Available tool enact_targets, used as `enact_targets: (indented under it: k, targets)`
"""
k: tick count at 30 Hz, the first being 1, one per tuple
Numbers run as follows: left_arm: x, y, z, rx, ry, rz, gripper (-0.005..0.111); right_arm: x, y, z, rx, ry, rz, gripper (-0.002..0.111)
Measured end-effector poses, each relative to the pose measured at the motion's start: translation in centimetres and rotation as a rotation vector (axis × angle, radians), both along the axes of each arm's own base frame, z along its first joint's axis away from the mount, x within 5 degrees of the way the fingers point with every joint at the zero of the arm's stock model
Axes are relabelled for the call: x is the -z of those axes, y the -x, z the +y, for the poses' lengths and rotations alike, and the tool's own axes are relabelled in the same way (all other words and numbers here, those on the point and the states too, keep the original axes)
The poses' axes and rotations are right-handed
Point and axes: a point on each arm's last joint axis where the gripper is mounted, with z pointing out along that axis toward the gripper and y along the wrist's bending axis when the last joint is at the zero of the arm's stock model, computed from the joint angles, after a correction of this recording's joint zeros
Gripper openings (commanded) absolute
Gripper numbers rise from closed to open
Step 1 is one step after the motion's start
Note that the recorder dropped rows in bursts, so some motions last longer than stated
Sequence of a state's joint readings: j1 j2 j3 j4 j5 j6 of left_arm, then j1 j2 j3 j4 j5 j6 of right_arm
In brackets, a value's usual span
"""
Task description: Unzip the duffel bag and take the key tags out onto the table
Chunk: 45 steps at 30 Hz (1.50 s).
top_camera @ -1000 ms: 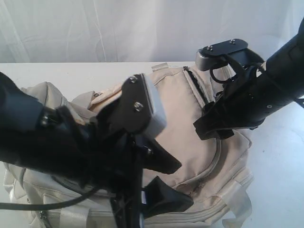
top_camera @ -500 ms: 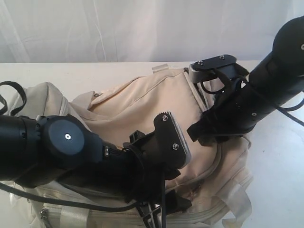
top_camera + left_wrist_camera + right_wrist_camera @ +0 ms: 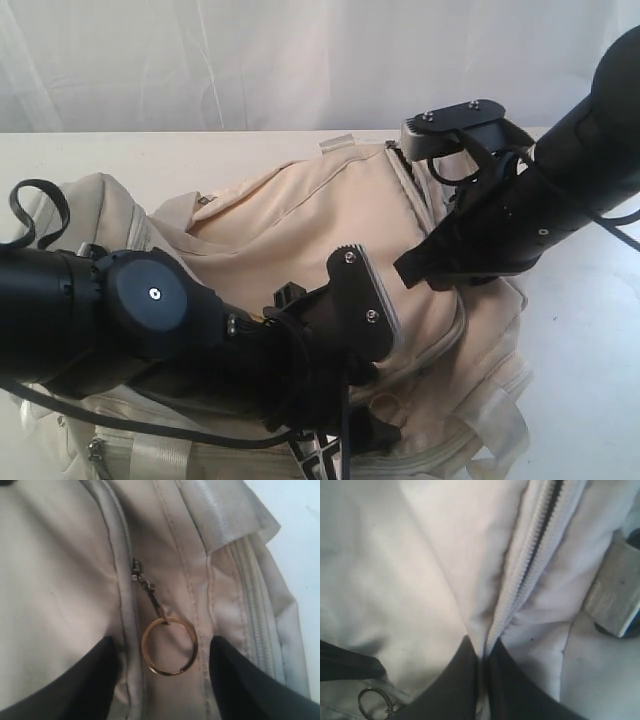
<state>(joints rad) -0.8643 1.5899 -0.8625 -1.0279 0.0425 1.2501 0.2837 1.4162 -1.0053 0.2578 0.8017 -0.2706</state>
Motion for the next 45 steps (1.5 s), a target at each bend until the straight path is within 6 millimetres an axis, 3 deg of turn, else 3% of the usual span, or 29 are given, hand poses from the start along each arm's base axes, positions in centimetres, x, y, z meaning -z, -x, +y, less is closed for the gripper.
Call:
enact_targets:
  k: [9,17,31,37,45]
  targets:
    - [0.6,-0.2,-0.2,-0.003,-0.012,0.011,0.059,-2.0,1.1,-0.2,0.005,-0.032,-0.066,0.0]
    - [0.5,0.1,-0.7,0.015,-0.01,0.007,0.059,-2.3,1.3,-0.3,0.008,-0.036,-0.069,0.0]
    - [-3.9,1.4,-0.8,0.097,0.098,-0.023,0.057,-2.5,1.3,-0.4,0.011,-0.034,-0.097,0.0]
    - [-3.6,2.1,-0.6,0.143,0.081,0.026,0.043,-2.5,1.2,-0.4,0.011,-0.034,-0.099,0.0]
    - [-1.3,1.7,0.0,0.084,0.015,0.006,0.059,-2.5,1.2,-0.4,0.012,-0.035,-0.1,0.0]
